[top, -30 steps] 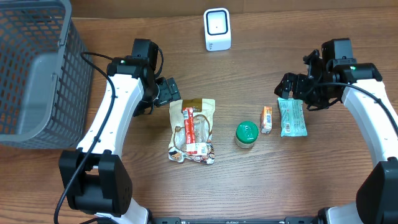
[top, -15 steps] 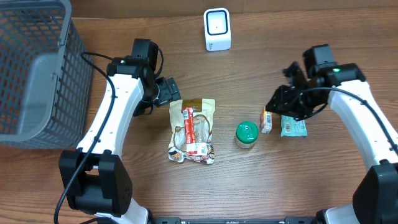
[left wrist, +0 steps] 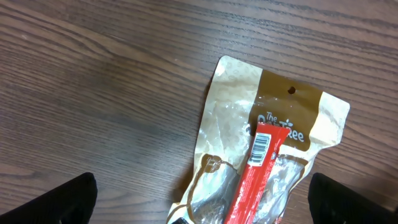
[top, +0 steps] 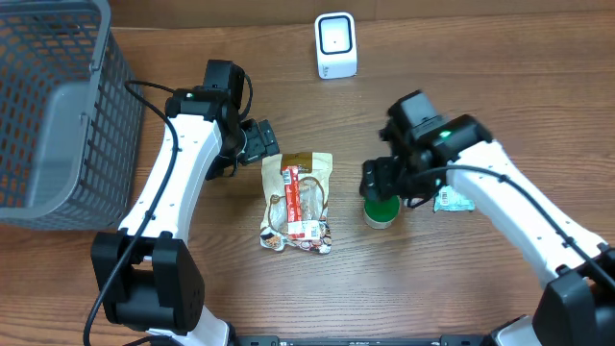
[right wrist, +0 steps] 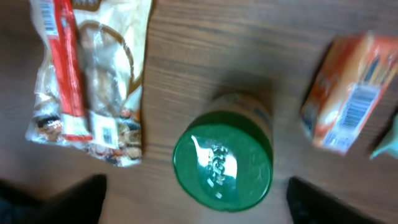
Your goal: Scan the item barcode
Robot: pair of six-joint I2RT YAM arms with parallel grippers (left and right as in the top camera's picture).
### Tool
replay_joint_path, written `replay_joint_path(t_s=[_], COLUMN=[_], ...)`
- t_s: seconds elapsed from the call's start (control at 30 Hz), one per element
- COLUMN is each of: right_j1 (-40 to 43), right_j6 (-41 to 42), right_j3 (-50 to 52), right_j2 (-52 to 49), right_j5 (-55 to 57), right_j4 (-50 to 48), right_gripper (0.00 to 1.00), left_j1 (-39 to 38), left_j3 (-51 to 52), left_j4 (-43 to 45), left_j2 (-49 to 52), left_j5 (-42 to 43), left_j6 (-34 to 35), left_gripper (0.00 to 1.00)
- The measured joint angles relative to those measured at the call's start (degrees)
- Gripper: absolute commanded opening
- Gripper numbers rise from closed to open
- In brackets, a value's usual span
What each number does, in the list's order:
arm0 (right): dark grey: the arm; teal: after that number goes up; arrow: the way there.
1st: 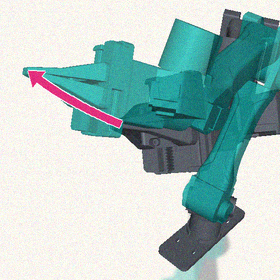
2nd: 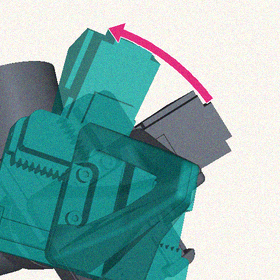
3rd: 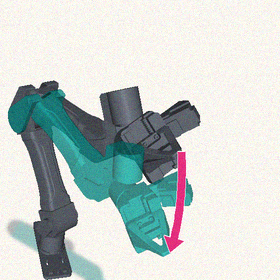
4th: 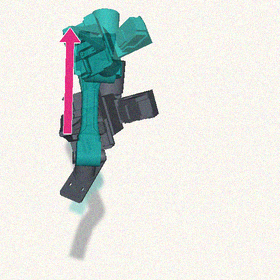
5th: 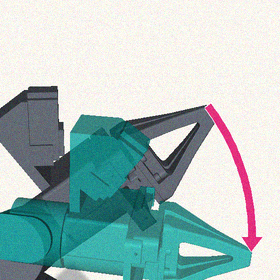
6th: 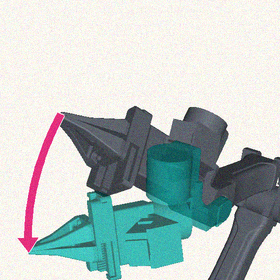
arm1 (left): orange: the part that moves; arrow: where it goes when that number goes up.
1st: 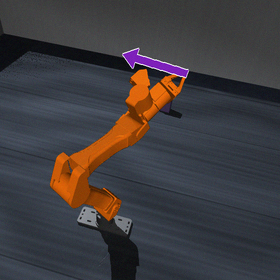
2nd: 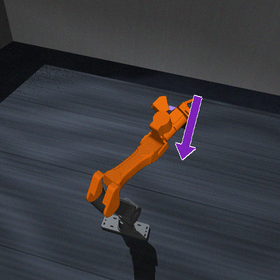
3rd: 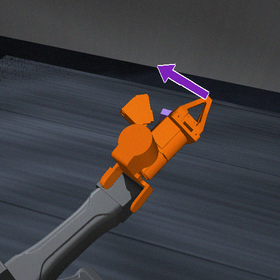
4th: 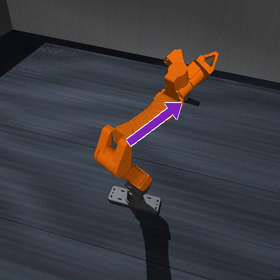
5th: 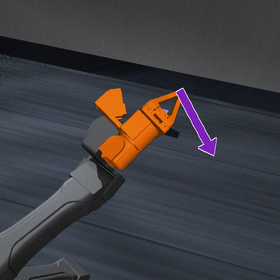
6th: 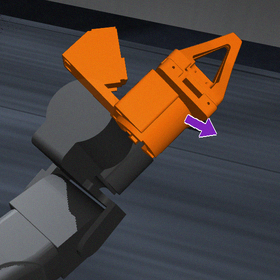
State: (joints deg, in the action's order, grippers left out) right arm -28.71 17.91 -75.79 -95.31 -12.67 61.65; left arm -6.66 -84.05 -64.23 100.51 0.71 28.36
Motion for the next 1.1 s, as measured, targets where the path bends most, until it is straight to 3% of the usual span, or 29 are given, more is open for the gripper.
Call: replay_joint_path(t_s=[0.27,1.1], right_j1=[-3.6,-3.3], right_j6=[2.5,3.1], right_j3=[0.0,3.1], right_j2=[0.0,0.0], right_j5=[8.6,14.2], right_j4=[-1.0,-11.1], right_gripper=[1.0,1.0], left_j1=[0.0,0.0], left_j3=[0.0,0.0], left_j4=[0.0,0.0], left_j2=[0.0,0.0], left_j5=[0.2,0.2], left_j6=[0.0,0.0], left_gripper=[1.0,1.0])
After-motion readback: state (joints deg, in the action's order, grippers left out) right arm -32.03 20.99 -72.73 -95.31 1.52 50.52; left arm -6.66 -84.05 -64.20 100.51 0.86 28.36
